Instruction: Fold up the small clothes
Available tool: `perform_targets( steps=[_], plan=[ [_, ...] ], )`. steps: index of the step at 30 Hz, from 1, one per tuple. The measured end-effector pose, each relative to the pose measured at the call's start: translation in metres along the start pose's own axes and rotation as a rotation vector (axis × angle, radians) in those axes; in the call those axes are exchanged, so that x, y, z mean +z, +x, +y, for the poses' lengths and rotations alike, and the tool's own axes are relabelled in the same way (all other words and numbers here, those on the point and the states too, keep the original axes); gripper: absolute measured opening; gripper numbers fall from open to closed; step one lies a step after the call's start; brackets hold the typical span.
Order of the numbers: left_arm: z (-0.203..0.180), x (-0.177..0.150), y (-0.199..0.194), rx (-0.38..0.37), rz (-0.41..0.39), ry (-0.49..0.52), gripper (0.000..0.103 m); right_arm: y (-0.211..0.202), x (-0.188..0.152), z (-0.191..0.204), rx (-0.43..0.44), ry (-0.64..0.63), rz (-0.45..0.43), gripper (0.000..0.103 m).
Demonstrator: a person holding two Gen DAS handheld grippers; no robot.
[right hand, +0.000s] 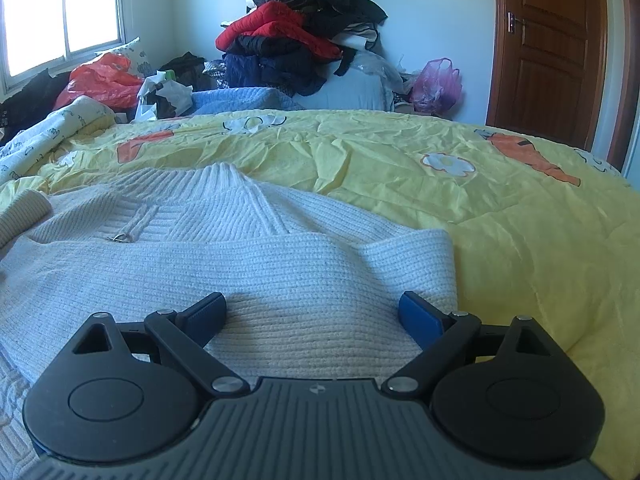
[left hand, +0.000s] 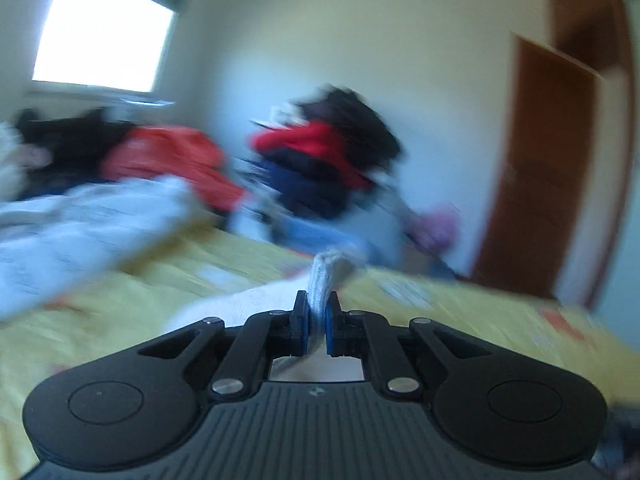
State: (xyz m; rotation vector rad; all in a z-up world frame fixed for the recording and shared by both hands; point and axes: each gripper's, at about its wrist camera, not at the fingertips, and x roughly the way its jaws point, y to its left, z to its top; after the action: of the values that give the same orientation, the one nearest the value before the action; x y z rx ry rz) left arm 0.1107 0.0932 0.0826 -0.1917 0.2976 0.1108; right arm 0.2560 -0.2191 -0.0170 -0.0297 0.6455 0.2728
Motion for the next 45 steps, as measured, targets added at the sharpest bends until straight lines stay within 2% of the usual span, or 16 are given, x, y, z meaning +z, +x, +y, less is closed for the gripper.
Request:
perform_targets(
  steps=[4,9,15,18,20,23,25,27,30,31,33,34,35,38,42,45],
  plan=[
    [-0.071,-0.054,0.022,-0.071,0.129,0.148,0.008,0.000,0.000,-0.001,0.003,0.004,-0.001,0.093],
    [-0.098,-0.103,0.034,-0.069,0.228,0.317,0.008,0.000,0.000,-0.001,0.008,0.006,-0.006,0.093],
    [-0.092,-0.101,0.031,-0.085,0.201,0.252,0.008,0.000,0.001,0.000,0.023,-0.004,0.008,0.098],
    [-0.092,-0.100,0.025,-0.079,0.165,0.233,0.008,-0.013,0.018,0.012,-0.010,0.035,0.014,0.090],
    [-0.091,-0.097,0.023,-0.083,0.137,0.230,0.008,-0.029,0.029,0.021,0.132,0.139,-0.017,0.091],
    [-0.092,-0.094,0.019,-0.092,0.101,0.230,0.008,-0.021,0.043,0.047,0.431,0.288,0.125,0.091],
    [-0.091,-0.094,0.016,-0.092,0.085,0.228,0.008,0.000,0.046,0.062,0.551,0.412,0.248,0.090],
    [-0.092,-0.094,0.015,-0.091,0.075,0.229,0.008,0.020,0.048,0.069,0.582,0.494,0.321,0.089],
    [-0.093,-0.093,0.014,-0.094,0.070,0.238,0.008,0.047,0.049,0.077,0.599,0.573,0.397,0.081],
    [-0.093,-0.093,0.015,-0.096,0.071,0.241,0.008,0.053,0.049,0.080,0.608,0.586,0.417,0.073],
    [-0.093,-0.093,0.016,-0.102,0.074,0.242,0.008,0.058,0.052,0.085,0.605,0.572,0.429,0.047],
    [-0.093,-0.093,0.016,-0.104,0.078,0.242,0.008,0.061,0.051,0.087,0.601,0.557,0.437,0.022],
    [-0.092,-0.093,0.019,-0.107,0.087,0.242,0.008,0.061,0.049,0.089,0.591,0.545,0.442,0.014],
    [-0.092,-0.092,0.019,-0.110,0.102,0.253,0.010,0.063,0.039,0.087,0.567,0.517,0.423,0.009],
    [-0.077,-0.089,-0.021,-0.124,0.048,0.248,0.013,0.063,0.023,0.074,0.595,0.583,0.402,0.008],
    [-0.044,-0.083,-0.044,-0.105,0.013,0.159,0.036,0.054,0.026,0.074,0.634,0.591,0.350,0.010]
  ],
)
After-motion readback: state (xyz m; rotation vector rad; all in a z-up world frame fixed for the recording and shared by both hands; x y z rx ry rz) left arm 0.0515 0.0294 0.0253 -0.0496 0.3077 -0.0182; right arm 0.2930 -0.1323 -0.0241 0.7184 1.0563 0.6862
